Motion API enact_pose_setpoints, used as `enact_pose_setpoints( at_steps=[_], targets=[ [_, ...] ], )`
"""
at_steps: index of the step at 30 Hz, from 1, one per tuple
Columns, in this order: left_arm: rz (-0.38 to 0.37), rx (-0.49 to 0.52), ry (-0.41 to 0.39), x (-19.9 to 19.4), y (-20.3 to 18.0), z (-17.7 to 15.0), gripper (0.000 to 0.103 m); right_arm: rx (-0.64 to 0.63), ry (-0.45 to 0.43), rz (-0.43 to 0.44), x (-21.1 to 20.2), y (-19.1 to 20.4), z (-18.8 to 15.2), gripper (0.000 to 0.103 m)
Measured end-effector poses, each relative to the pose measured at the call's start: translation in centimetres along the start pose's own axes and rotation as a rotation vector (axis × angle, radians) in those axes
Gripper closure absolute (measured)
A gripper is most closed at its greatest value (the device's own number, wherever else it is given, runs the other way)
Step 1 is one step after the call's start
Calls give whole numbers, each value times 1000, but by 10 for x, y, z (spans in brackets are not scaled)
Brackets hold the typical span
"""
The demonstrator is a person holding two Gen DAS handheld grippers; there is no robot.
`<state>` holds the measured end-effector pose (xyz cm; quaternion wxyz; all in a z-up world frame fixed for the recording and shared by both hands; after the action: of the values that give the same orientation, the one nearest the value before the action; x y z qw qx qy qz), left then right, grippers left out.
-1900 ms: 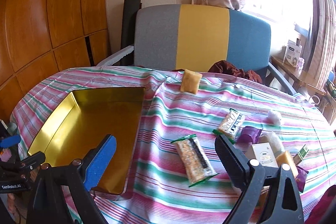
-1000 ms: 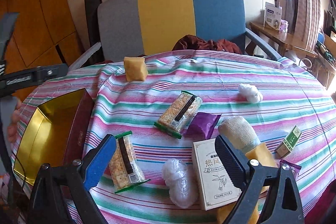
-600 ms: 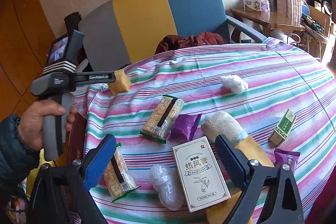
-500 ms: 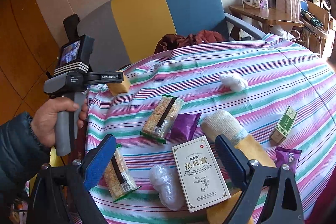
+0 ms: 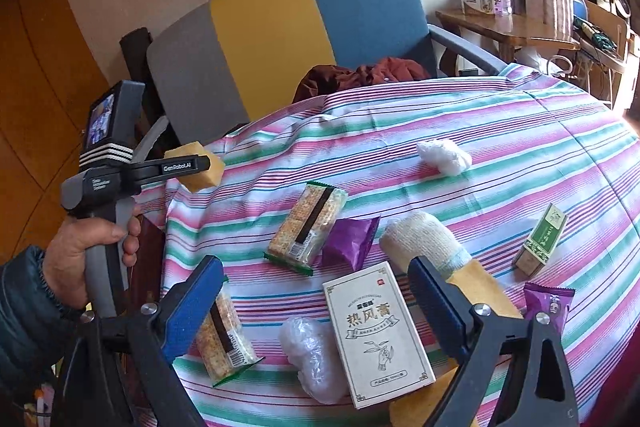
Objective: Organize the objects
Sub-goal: 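Lower the sponge into the gold tray and open the left tool while the right tool grasps a cracker packet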
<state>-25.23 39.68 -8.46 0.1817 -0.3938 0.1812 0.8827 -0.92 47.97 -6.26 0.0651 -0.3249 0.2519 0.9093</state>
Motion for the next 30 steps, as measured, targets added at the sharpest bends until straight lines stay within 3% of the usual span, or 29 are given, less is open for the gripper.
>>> enact_pose_setpoints(
  at_steps=[6, 14, 19, 21, 22, 23, 25, 30],
  targets=[
    [-53, -7, -33, -61, 27, -39, 51, -117, 118, 68, 24, 33, -22, 13],
    [-31, 23, -133, -140, 72, -94, 50, -230, 270, 153, 58, 72, -57, 16],
    [-55, -86, -84, -158, 115, -140, 50, -251, 373, 149, 91, 80, -75, 16],
    [-48, -135, -76, -167, 135, -157, 50, -265, 400, 127, 102, 79, -81, 21],
    [-41, -161, -73, -172, 147, -166, 50, -270, 412, 120, 107, 78, -83, 28],
    [-26, -183, -72, -176, 159, -174, 50, -272, 422, 115, 111, 77, -85, 44],
    [12, -219, -71, -182, 182, -191, 50, -282, 422, 92, 115, 75, -86, 61],
    [79, -309, -19, -173, 232, -230, 50, -310, 426, 66, 112, 74, -89, 63]
  ],
)
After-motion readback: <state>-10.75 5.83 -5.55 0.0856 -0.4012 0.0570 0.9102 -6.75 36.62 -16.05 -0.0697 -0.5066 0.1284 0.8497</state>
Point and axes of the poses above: each gripper's, at about its wrist camera, not at the fingertips, and x roughly the way its jaws point, y to its left, z to its top, the point moved 9 cm from there along x, roughly the way its jaws point, and after that the axes turned 11 degrees about z, right-handed, at the moved point
